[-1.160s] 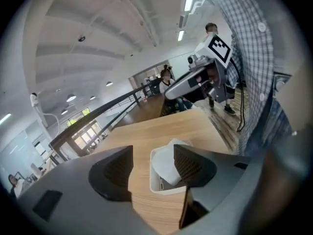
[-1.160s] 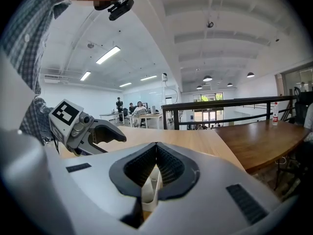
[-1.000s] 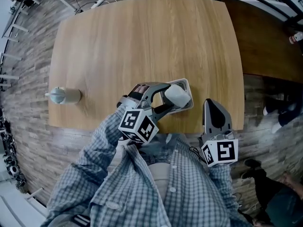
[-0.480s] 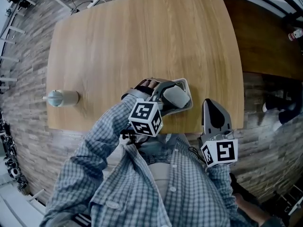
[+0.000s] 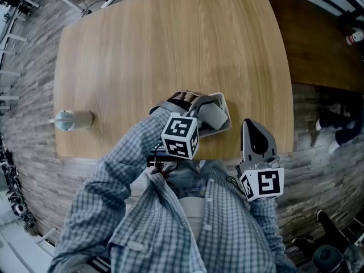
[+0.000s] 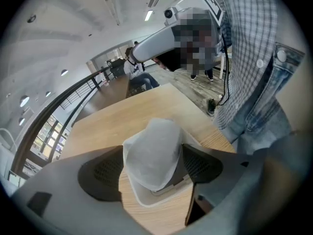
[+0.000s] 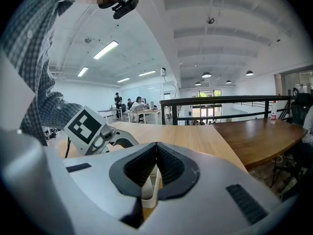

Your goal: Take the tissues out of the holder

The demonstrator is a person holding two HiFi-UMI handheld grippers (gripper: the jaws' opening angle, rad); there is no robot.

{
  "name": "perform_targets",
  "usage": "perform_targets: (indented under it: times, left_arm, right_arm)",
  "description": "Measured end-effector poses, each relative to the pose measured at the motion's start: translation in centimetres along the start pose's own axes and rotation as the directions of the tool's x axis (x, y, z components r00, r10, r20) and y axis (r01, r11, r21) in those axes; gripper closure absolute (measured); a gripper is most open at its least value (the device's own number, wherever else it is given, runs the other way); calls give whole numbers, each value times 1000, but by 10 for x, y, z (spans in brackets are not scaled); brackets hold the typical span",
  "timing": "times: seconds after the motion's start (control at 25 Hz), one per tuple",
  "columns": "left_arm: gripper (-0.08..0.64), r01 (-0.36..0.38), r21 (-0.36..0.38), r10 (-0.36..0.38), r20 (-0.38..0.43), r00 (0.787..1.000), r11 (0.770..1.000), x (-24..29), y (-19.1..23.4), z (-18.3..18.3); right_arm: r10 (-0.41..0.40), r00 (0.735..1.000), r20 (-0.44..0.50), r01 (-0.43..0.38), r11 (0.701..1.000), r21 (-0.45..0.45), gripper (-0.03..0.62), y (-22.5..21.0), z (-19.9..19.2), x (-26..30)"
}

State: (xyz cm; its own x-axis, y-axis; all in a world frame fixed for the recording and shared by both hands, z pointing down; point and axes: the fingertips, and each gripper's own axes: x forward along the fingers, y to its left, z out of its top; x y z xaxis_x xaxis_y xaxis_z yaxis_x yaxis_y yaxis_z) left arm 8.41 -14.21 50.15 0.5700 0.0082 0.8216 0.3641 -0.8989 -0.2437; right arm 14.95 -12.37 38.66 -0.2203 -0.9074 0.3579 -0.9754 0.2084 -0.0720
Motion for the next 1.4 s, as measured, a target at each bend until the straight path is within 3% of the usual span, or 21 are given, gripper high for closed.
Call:
perform_targets:
  times: [0.36, 0.64, 1.0, 1.4]
  left_arm:
    - [184, 42, -21, -43, -32, 999, 999, 12, 0, -4]
    - [192, 34, 61, -33, -25, 999, 998, 17, -1, -3]
    - [242, -25, 53, 25, 0, 1000, 998, 16, 0, -4]
    - [252, -73, -93, 77, 46, 996, 993, -3, 7, -1]
  right_arm:
    - [-1, 1000, -13, 2, 1000, 24, 583, 1, -4, 1]
    - [-2, 1000, -22, 3, 1000, 30, 583, -4, -9, 0]
    - [0, 1000, -16, 0, 1000, 27, 583, -6, -7, 2]
    - [16, 1000, -7, -16, 1000, 16, 583, -6, -5, -2]
